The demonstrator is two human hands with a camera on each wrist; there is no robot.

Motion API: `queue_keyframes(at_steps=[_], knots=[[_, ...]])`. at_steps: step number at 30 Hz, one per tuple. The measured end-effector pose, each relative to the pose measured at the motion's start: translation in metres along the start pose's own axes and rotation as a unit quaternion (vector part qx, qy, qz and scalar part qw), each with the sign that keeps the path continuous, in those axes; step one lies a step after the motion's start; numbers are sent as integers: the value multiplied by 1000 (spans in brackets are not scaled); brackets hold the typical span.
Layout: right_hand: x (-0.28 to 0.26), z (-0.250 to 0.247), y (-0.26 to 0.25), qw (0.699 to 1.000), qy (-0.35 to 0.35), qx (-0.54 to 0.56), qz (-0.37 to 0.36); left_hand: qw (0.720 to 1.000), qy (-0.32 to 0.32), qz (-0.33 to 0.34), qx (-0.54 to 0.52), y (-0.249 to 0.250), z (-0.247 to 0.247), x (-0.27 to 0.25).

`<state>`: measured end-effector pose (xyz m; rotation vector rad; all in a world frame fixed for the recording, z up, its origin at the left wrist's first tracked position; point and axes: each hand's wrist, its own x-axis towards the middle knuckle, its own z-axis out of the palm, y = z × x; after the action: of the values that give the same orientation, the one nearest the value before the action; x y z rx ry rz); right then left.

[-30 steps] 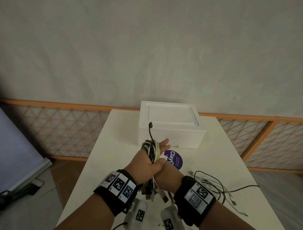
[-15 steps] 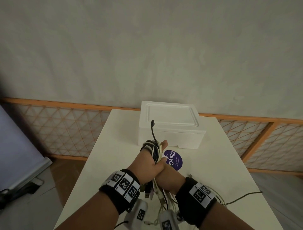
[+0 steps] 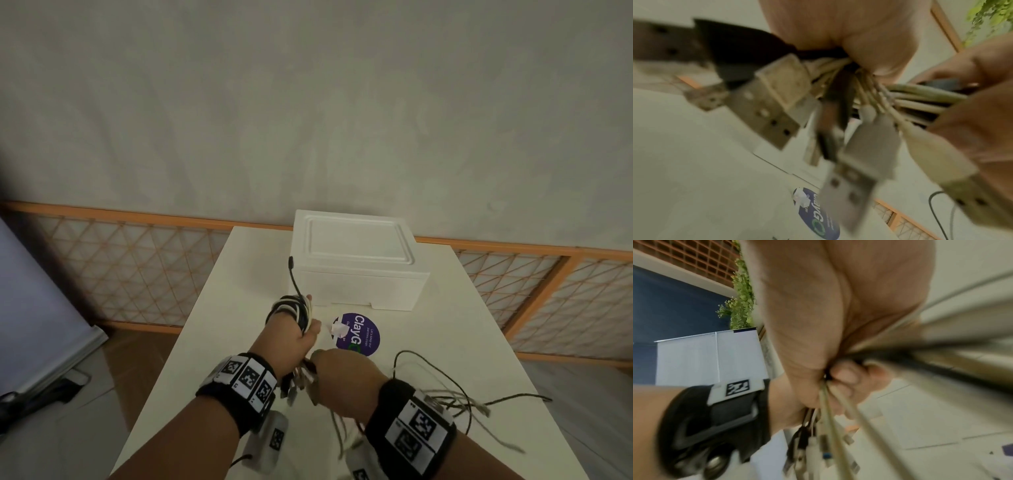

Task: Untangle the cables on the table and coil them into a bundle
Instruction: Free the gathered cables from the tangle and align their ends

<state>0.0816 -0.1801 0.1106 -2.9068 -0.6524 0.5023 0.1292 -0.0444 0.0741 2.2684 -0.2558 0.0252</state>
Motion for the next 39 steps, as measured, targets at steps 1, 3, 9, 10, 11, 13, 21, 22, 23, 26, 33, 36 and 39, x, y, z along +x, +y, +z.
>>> queue_keyframes(at_steps=[1,3,9,10,11,13,21,22,23,26,33,36,39], knots=[[-1,-1,4,1000,18,-12,0,1000,2,-10,5,-4,-2,0],[0,-3,11,998,52,-39,-1,1000,-8,-16,16,-8,-2,-1],[-6,-25,27,970,160,-169,-71,998,-25,-42,24,-14,-11,-1],[-7,-28,31,966,165,-183,-77,999,-31,-44,-3,-13,-13,-4],[-7,-29,35,961,184,-184,-90,998,-41,-38,-37,-9,-14,-9],[-6,-32,41,958,214,-153,-114,989,-77,-26,-127,4,-19,-20],[-2,-52,44,888,335,-174,-264,983,-156,3,-93,23,-5,-31],[-2,-54,44,880,343,-174,-280,979,-175,8,-100,27,-6,-34],[-2,-57,45,873,351,-167,-295,977,-189,13,-97,30,-7,-36],[5,-64,49,873,343,-84,-336,965,-225,31,-134,38,-14,-40],[15,-48,53,877,164,368,-262,895,-267,18,-356,47,-26,-37],[16,-36,44,835,113,481,-242,866,-265,14,-425,45,-21,-31],[27,-28,41,790,118,566,-205,865,-249,19,-435,43,-14,-23]])
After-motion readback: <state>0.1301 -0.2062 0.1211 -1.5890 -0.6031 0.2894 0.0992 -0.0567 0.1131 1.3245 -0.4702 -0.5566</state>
